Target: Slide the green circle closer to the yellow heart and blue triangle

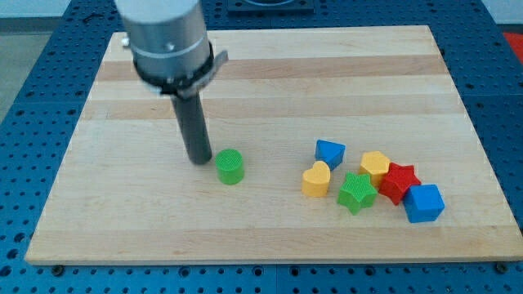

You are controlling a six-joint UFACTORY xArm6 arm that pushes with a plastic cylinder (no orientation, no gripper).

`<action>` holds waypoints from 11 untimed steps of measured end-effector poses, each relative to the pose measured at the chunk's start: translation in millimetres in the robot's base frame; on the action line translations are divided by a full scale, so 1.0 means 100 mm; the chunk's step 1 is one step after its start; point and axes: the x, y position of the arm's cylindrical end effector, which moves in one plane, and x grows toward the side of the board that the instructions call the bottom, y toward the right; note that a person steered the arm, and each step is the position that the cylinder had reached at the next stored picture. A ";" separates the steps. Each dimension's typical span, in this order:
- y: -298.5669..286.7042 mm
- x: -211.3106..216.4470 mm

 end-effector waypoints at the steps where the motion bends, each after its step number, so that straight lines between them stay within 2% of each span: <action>1: 0.55 0.28; 2: 0.89 0.15; 3: 0.29 0.30; 5: -0.03 0.17; 6: -0.05 -0.05; 7: 0.31 -0.34; 10: 1.55 0.07; 11: 1.57 0.07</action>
